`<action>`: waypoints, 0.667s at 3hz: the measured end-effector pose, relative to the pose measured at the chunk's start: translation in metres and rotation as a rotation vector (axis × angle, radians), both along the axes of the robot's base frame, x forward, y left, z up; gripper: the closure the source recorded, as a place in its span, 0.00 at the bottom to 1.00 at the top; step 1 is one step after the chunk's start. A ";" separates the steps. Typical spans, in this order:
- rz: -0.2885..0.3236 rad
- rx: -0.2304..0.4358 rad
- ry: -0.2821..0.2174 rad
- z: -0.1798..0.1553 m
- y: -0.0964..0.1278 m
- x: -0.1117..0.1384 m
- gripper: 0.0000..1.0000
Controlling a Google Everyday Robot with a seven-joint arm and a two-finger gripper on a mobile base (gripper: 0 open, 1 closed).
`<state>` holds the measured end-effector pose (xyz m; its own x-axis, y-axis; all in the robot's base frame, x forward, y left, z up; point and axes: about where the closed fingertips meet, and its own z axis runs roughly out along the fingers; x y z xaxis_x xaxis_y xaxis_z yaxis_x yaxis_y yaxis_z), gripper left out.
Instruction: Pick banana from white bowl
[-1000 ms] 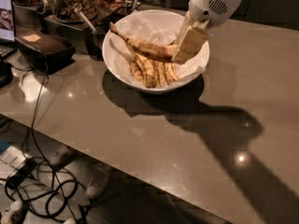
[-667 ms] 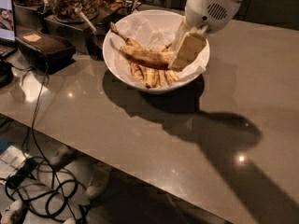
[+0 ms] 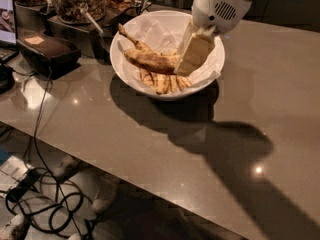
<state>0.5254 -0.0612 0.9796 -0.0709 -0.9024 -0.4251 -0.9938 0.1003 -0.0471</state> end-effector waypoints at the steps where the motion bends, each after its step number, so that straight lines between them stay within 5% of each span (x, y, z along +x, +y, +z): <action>1: -0.029 -0.007 0.026 -0.002 0.017 -0.013 1.00; 2: -0.046 -0.013 0.039 -0.004 0.040 -0.020 1.00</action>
Offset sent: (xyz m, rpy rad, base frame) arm -0.0321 0.0606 -0.0057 -0.0320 0.0740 -0.0656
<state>0.5059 -0.0213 0.9761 -0.1288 -0.9033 -0.4093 -0.9893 0.1455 -0.0098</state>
